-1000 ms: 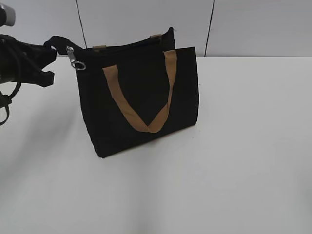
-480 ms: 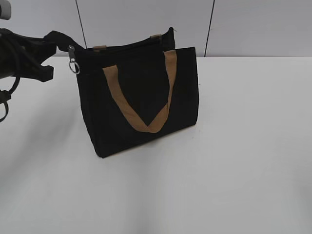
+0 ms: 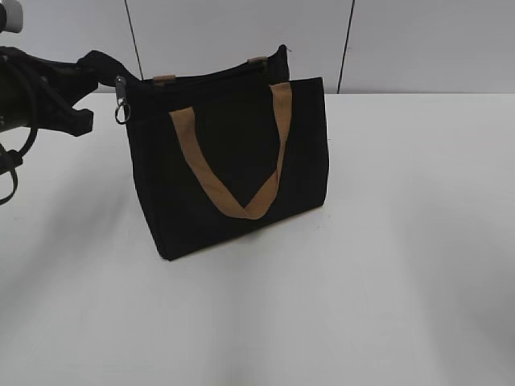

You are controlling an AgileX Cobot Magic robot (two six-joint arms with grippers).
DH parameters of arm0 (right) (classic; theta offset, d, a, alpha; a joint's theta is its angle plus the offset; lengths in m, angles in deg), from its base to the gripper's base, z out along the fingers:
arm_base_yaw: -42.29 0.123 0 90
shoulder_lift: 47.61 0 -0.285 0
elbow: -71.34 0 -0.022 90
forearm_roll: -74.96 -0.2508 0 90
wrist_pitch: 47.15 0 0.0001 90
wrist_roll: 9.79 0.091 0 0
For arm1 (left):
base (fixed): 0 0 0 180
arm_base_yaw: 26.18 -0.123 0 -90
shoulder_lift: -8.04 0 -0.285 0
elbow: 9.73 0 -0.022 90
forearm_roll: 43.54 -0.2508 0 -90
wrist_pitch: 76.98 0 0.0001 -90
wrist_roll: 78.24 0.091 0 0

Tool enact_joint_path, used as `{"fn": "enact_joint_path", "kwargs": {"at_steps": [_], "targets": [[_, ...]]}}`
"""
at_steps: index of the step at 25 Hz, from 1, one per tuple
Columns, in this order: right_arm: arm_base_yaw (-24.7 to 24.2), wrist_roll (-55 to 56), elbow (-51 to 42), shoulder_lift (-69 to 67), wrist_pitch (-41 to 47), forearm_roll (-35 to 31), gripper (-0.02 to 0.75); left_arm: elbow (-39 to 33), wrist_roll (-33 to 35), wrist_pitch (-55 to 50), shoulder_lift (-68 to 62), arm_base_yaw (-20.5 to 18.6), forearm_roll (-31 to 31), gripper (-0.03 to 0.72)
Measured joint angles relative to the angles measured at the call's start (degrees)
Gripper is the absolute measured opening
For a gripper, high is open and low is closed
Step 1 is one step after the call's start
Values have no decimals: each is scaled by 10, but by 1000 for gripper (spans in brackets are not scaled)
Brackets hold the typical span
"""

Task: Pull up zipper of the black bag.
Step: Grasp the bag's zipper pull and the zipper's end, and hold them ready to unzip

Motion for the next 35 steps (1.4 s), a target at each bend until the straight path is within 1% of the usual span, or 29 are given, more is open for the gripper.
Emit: {"fn": "enact_joint_path", "kwargs": {"at_steps": [4, 7, 11, 13, 15, 19, 25, 30, 35], "targets": [[31, -99, 28, -125, -20, -94, 482, 0, 0, 1, 0, 5, 1, 27], [58, -162, 49, -219, -23, -147, 482, 0, 0, 1, 0, 5, 3, 27], [109, -254, 94, -314, -28, -217, 482, 0, 0, 2, 0, 5, 4, 27], [139, -297, 132, -364, -33, -245, 482, 0, 0, 2, 0, 5, 4, 27], [174, -320, 176, -410, -33, -258, 482, 0, 0, 2, 0, 5, 4, 27], [236, -332, 277, -505, -34, -265, 482, 0, 0, 2, 0, 5, 4, 27], [300, -335, 401, -622, -37, -271, 482, 0, -2, 2, 0, 5, 4, 27], [329, -337, 466, -695, -55, -326, 482, 0, -2, 2, 0, 5, 4, 27], [337, -346, 497, -744, -77, -387, 482, 0, -5, 2, 0, 5, 4, 27]]}}
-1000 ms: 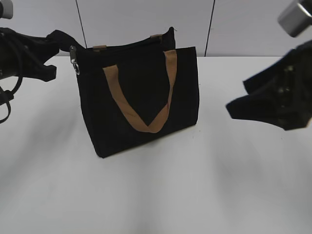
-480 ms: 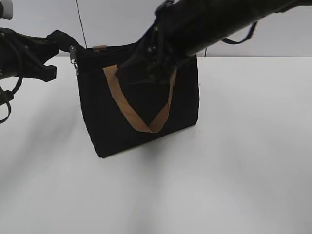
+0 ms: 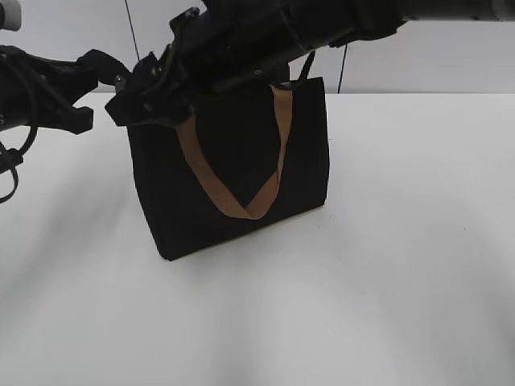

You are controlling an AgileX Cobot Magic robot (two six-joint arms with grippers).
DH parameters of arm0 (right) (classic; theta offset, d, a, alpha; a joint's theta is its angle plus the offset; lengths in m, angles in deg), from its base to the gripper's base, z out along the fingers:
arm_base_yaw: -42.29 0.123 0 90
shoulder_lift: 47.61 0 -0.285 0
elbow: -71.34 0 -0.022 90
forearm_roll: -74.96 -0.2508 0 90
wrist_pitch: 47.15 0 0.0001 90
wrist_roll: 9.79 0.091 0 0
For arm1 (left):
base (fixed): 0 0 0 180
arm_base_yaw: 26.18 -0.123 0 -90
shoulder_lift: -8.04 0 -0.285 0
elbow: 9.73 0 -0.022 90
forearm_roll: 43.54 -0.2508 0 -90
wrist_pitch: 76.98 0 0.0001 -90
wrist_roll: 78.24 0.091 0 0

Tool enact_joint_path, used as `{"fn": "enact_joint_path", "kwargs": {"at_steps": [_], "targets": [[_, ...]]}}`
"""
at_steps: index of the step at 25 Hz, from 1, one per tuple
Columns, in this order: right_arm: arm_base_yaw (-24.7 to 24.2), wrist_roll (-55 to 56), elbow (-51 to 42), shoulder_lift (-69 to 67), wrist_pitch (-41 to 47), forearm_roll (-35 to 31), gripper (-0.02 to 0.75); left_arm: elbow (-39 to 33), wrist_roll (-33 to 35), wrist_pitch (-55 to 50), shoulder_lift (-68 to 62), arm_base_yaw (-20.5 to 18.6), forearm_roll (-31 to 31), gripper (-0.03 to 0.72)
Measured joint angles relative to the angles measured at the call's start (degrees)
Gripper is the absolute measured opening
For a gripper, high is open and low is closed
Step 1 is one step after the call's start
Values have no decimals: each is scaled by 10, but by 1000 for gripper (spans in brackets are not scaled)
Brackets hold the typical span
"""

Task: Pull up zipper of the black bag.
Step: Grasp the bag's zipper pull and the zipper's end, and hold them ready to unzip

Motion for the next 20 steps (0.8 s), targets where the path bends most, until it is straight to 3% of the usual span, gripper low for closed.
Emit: {"fn": "enact_joint_path", "kwargs": {"at_steps": [12, 20], "targets": [[6, -1, 11, -49, -33, -52, 478, 0, -76, 24, 11, 0, 4, 27], [6, -3, 11, -57, -64, -81, 358, 0, -99, 27, 11, 0, 4, 27]]}}
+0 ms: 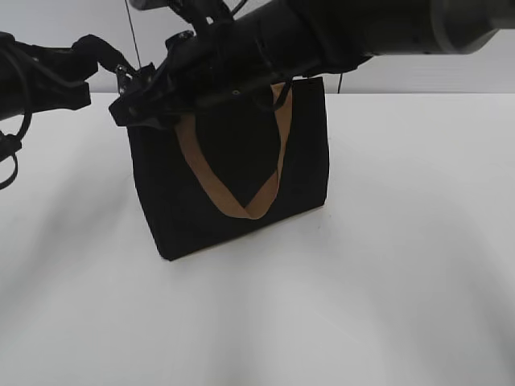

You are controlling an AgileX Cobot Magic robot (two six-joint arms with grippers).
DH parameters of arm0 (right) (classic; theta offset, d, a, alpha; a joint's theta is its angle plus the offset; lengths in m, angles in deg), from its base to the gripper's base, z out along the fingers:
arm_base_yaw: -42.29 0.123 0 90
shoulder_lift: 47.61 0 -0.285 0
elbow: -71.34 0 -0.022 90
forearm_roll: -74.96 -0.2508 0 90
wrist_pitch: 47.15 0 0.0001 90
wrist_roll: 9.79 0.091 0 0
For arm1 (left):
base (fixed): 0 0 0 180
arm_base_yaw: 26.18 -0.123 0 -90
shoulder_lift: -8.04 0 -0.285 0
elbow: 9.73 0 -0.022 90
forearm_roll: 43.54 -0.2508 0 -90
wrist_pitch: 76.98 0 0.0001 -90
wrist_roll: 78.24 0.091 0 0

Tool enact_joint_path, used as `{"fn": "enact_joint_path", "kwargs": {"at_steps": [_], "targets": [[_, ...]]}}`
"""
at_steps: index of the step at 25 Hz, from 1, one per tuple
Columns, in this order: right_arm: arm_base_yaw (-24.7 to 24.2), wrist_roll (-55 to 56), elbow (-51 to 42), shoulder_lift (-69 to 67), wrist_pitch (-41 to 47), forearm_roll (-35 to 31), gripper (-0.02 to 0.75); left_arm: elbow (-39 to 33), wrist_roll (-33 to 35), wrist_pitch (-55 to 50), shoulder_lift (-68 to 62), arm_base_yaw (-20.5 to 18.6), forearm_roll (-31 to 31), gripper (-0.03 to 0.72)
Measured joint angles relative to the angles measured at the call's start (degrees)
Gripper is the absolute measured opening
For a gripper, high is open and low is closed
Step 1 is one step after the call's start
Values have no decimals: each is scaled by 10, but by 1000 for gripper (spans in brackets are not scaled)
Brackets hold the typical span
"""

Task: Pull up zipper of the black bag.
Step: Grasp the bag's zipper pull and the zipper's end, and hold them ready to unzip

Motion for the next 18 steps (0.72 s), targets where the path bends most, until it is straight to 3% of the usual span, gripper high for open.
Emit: {"fn": "enact_joint_path", "kwargs": {"at_steps": [14, 18], "targets": [[0, 0, 0, -13, -52, -70, 295, 0, -4, 2, 0, 0, -6, 27], [0, 0, 0, -13, -61, -72, 148, 0, -4, 2, 0, 0, -6, 27]]}}
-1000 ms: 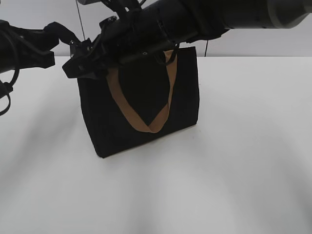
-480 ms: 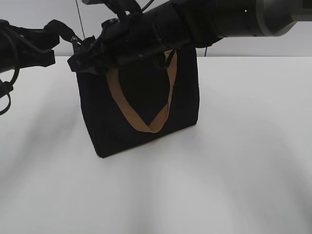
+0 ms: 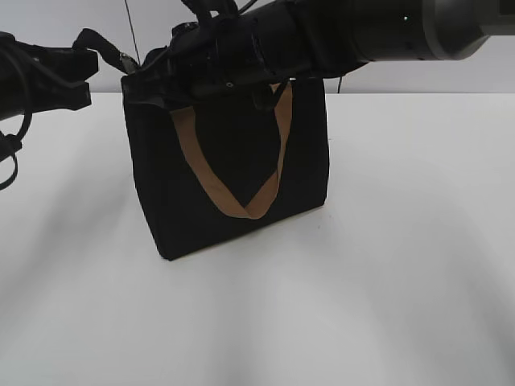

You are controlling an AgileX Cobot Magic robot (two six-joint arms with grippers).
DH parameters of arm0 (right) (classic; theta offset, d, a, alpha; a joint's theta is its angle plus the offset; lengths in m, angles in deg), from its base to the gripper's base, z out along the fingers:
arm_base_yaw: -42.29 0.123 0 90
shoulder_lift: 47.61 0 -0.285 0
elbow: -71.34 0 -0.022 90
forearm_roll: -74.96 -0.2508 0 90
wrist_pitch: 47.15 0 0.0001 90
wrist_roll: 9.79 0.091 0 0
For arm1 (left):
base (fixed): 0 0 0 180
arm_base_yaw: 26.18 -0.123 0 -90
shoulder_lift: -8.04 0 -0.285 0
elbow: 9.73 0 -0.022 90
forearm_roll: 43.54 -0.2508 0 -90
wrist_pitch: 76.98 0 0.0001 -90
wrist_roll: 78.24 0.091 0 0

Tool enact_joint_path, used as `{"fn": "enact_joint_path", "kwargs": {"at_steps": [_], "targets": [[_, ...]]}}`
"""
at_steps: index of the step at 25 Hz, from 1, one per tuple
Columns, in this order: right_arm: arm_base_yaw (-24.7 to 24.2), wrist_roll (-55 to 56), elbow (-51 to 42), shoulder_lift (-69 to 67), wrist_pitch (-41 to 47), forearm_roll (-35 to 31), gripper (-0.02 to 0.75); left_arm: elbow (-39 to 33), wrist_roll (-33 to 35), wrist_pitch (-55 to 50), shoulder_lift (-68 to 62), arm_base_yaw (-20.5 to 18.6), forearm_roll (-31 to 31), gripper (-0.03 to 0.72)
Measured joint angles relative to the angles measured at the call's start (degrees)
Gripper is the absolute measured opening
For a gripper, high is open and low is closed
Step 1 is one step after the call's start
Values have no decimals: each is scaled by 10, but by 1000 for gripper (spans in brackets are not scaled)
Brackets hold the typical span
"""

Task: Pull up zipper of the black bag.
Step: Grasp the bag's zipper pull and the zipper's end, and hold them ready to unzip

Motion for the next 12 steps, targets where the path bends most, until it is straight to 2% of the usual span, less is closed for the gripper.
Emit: {"fn": "enact_joint_path", "kwargs": {"at_steps": [2, 9, 12], "targets": [[0, 0, 0, 0, -3, -1, 48, 0, -1, -1, 0, 0, 0, 27], [-1, 4, 0, 1, 25, 9, 27, 0, -1, -65, 0, 0, 0, 27], [-1, 11, 0, 7, 56, 18, -14, 0, -1, -112, 0, 0, 0, 27]]}}
